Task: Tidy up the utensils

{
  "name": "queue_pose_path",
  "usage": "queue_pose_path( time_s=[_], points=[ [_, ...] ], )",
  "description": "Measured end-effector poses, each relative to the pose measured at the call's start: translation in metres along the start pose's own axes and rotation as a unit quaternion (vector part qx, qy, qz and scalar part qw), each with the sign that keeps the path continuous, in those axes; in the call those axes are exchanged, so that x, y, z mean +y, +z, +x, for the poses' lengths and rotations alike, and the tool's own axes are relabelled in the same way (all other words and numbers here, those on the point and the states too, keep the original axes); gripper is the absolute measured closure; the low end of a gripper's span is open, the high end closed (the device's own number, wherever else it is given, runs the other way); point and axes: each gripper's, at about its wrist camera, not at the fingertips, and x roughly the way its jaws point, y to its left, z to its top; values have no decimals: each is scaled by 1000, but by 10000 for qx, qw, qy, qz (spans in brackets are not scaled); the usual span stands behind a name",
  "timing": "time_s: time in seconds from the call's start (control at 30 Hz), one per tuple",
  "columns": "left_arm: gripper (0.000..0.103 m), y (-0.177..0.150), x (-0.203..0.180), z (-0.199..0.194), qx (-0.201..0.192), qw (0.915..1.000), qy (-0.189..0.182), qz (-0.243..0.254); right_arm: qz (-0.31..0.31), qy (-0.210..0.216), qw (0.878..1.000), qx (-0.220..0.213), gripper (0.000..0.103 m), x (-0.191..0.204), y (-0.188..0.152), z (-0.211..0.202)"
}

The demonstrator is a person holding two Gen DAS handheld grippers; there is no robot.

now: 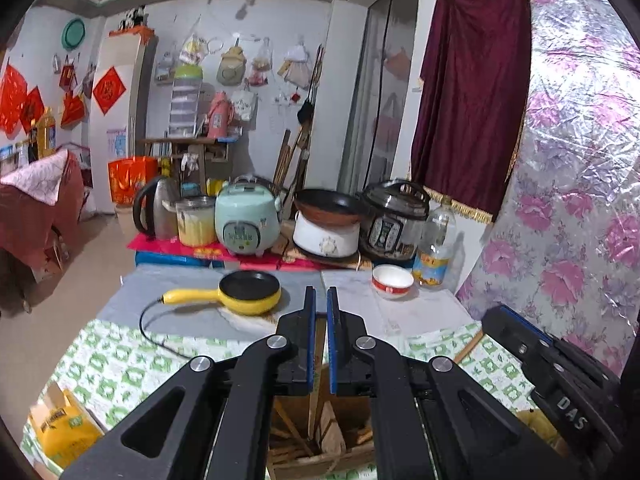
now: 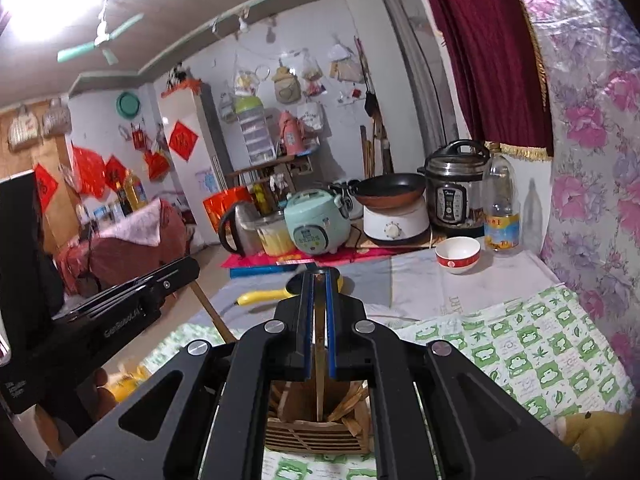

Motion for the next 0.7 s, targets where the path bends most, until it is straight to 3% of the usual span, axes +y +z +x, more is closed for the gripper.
queue_pose_path(
  time_s=[0.07,0.1,0.13,0.3,0.4,0.6,0.7],
  points=[
    [80,-7,6,1,97,9999,20,-135,-109,-53,9998,155,83,2,-4,8],
    [55,-9,9,1,108,9997,11,-206,-110,-21,9997,209,77,3,-5,11],
    [38,-13,14,0,74,9994,18,-329,-103,-21,9997,212,77,3,-6,11],
    [26,-17,28,1,142,9985,108,-509,-175,-135,9997,132,77,5,-6,7],
    [11,-18,35,-2,84,9977,235,-632,-144,-126,9998,110,73,5,-6,4],
    [6,-15,37,-17,-82,9970,568,-527,-188,-189,9996,-28,52,9,-4,-6],
    [6,-18,40,-33,-140,9957,792,-455,-124,-194,9996,-138,49,11,-3,-19]
  ],
)
